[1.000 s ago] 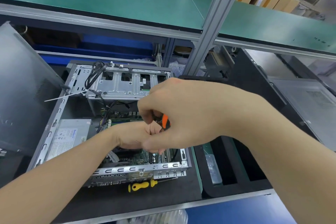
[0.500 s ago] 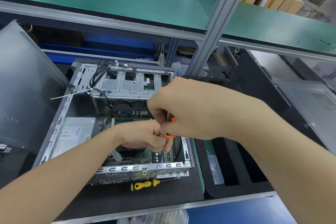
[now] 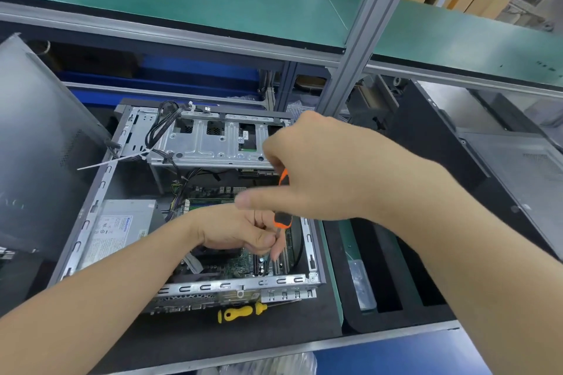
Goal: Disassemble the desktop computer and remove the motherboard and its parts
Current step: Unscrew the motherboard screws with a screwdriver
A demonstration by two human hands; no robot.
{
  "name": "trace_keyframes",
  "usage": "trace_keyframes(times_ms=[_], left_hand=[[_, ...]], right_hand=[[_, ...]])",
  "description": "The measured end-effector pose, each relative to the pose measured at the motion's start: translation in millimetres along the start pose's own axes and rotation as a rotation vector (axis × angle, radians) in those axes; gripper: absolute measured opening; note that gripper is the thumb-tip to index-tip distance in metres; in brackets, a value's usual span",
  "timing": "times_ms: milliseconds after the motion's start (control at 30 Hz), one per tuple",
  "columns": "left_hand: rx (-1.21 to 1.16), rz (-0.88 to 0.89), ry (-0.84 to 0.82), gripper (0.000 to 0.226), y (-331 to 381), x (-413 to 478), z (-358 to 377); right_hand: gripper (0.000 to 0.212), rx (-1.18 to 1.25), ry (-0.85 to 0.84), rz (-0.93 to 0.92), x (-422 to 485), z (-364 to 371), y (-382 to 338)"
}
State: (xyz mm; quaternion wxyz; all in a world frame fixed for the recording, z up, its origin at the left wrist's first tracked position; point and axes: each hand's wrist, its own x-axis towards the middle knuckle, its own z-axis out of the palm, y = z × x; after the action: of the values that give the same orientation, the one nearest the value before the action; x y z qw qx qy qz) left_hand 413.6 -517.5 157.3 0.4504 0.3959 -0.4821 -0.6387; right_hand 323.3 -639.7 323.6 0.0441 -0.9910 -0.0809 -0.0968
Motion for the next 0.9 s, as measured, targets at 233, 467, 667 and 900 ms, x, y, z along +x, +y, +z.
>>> trace_keyframes(times_ms=[233, 467, 667, 900], left_hand=[[0.01, 0.009, 0.144, 0.055, -0.2, -14.0, -13.2], [0.277, -0.12, 0.301, 0.02, -0.1, -18.9, -30.8], [0.61, -0.375, 0.343, 0.028, -14.3, -15.0, -43.0], [0.559, -0.379, 0.354, 0.009, -22.1, -36.6, -57.9]], right_hand=[[0.024, 0.448, -0.183, 0.05, 3.2, -7.0, 12.8], [0.015, 0.993, -0.278, 0.2, 6.6, 77.4, 49.4], [0.02, 1.079, -0.244, 0.265, 10.1, 127.9, 55.4], [0.023, 1.102, -0.16, 0.308, 19.9, 141.6, 63.5]])
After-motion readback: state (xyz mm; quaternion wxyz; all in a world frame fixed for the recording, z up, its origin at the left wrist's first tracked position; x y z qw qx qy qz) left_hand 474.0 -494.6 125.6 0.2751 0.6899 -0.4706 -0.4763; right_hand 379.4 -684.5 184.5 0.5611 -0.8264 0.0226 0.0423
